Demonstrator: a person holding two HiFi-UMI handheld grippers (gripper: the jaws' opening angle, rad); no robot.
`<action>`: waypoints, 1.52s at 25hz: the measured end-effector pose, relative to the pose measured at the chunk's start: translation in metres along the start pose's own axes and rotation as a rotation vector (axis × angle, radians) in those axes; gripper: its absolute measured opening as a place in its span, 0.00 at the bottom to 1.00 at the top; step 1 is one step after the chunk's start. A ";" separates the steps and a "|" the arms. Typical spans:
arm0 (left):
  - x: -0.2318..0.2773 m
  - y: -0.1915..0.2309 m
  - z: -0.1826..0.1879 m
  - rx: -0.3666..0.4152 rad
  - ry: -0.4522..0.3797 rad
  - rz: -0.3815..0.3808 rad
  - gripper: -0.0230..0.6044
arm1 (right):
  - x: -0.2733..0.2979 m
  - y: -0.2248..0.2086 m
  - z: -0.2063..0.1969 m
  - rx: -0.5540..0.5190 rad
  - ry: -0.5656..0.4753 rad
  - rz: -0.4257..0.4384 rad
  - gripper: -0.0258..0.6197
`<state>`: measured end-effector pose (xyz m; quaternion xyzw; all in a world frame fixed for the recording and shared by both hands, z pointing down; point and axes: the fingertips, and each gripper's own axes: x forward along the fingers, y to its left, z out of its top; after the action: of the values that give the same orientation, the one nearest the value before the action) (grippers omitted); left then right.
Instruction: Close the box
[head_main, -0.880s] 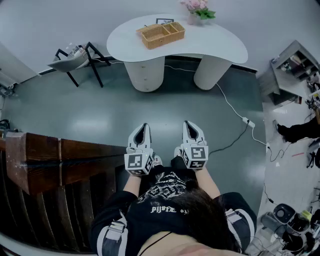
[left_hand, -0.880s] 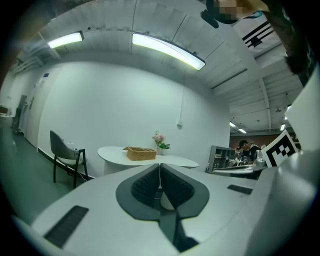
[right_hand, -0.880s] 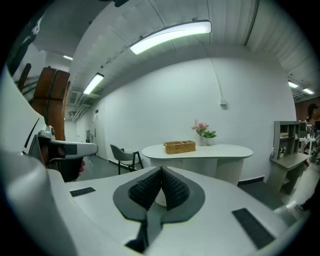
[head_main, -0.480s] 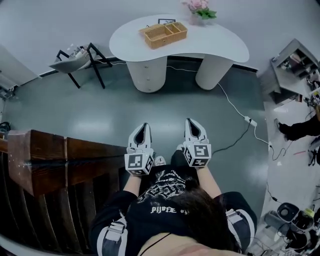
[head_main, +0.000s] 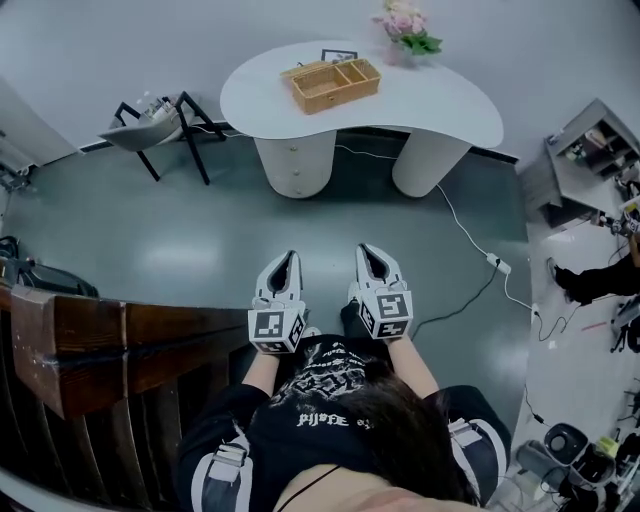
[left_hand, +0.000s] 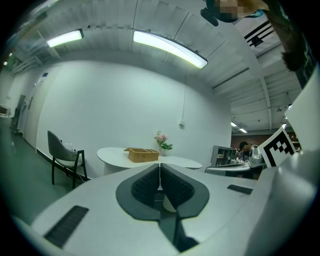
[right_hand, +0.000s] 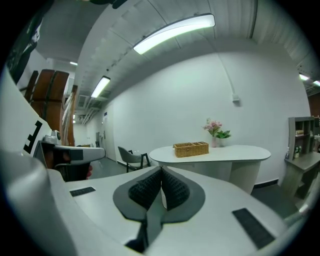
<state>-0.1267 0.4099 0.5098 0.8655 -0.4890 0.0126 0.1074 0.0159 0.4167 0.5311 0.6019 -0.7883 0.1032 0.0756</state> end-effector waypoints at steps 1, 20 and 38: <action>0.011 -0.001 0.002 0.001 -0.003 0.001 0.08 | 0.007 -0.007 0.002 -0.004 0.003 0.008 0.08; 0.187 -0.033 0.053 0.010 -0.083 0.085 0.08 | 0.112 -0.155 0.074 -0.067 -0.013 0.133 0.08; 0.243 -0.048 0.050 0.000 -0.061 0.156 0.08 | 0.150 -0.227 0.075 -0.025 0.012 0.185 0.08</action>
<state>0.0370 0.2188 0.4831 0.8248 -0.5580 -0.0055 0.0909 0.1951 0.2000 0.5115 0.5248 -0.8413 0.1033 0.0780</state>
